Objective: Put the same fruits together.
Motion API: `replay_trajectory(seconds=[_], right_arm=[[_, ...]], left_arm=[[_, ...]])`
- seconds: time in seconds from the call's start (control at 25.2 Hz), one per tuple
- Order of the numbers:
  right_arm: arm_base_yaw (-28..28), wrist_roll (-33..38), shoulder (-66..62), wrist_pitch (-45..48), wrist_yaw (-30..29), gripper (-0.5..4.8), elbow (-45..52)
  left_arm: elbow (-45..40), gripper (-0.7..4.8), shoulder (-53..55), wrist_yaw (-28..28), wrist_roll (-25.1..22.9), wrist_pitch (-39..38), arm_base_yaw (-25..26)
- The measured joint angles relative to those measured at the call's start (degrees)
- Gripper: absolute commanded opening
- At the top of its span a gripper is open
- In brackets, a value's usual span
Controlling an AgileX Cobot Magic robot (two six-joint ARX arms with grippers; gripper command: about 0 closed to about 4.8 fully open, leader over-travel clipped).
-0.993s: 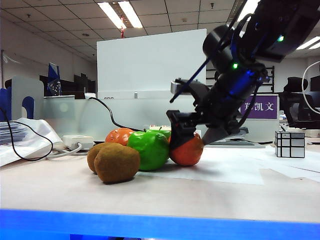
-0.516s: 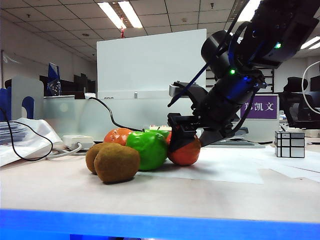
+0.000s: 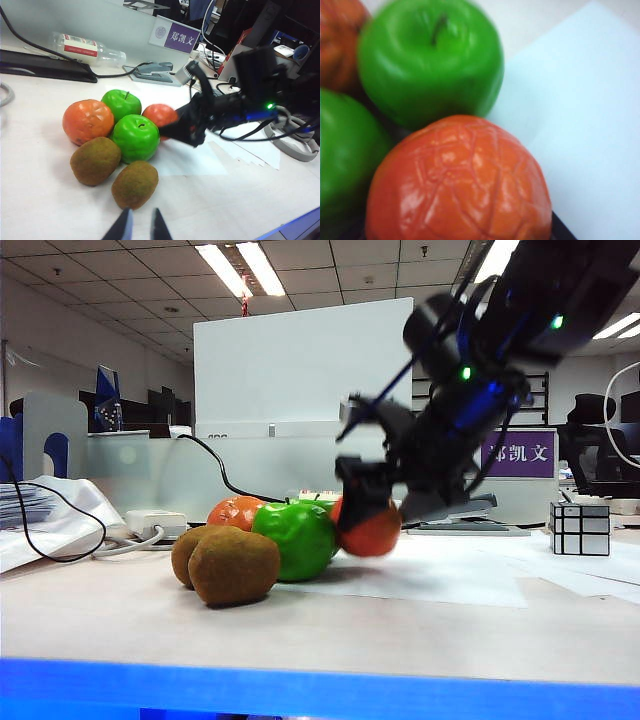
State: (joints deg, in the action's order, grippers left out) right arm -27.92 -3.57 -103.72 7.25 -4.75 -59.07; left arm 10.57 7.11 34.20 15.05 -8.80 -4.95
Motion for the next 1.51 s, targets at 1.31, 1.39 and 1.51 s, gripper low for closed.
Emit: replay_trajectory(seconds=[1.31,1.39,1.51], right_arm=[[-3.89,-0.96,-19.76,-10.25,-10.4,-0.08,-41.09],[-3.85,-0.96,-21.22,-11.21,-10.34,-0.08,-42.73],[-3.82,-1.27,-23.39,-12.92,-10.32,-0.08,-45.53]], left_arm=[[0.0,0.62,-0.02,-0.85,-0.02,0.0,0.0],[0.0,0.62,-0.02,-0.85,-0.02,0.0,0.0],[0.0,0.62,-0.02,-0.87,-0.04,0.0,0.0]])
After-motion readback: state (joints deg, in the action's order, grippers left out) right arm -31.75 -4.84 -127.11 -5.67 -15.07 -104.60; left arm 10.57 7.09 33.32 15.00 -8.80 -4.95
